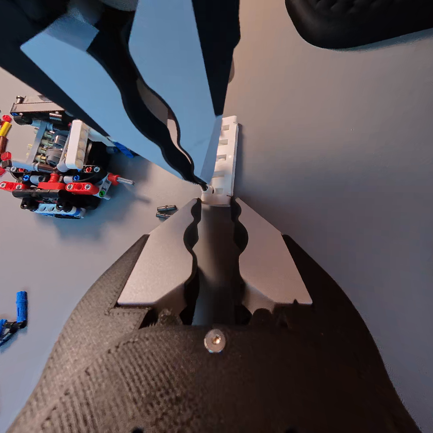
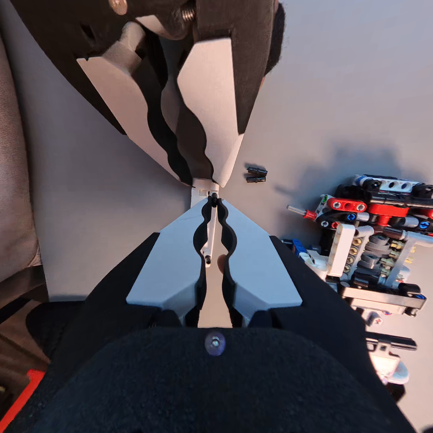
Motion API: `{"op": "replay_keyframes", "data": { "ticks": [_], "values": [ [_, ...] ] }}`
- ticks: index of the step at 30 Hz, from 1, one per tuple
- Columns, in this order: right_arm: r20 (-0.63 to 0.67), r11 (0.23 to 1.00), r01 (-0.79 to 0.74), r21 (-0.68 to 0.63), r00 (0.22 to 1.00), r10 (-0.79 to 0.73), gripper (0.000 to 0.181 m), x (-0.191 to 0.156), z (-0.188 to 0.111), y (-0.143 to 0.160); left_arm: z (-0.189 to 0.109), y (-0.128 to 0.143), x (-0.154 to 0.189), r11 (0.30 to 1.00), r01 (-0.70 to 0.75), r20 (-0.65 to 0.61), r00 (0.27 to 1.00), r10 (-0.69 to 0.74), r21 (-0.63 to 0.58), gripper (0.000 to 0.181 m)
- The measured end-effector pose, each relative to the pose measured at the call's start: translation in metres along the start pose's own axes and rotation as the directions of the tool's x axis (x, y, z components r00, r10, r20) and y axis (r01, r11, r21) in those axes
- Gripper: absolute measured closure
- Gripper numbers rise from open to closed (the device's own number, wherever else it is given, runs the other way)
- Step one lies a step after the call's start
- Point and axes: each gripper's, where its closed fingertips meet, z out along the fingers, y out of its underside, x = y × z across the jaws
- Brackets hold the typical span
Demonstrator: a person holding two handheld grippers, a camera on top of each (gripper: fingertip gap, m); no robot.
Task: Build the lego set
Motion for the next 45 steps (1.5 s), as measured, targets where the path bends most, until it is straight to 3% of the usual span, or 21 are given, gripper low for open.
{"op": "replay_keyframes", "data": {
  "ticks": [11, 18, 45],
  "values": [
    [0.055, 0.974, -0.138, -0.181, 0.987, 0.150, 0.181, -0.0005, 0.0011, 0.0015, 0.0013, -0.0006, 0.0011, 0.999, -0.050, 0.025, 0.998, 0.050, 0.000, 0.158],
    [0.080, 0.956, -0.135, -0.262, 0.984, 0.161, 0.180, -0.0031, 0.0030, 0.0064, 0.0019, -0.0010, 0.0024, 0.997, -0.071, 0.033, 0.997, 0.071, -0.004, 0.158],
    [0.113, 0.966, -0.125, -0.225, 0.982, 0.154, 0.181, -0.0041, -0.0001, 0.0036, 0.0018, -0.0023, 0.0029, 0.995, -0.101, 0.028, 0.994, 0.101, -0.005, 0.157]
  ]
}}
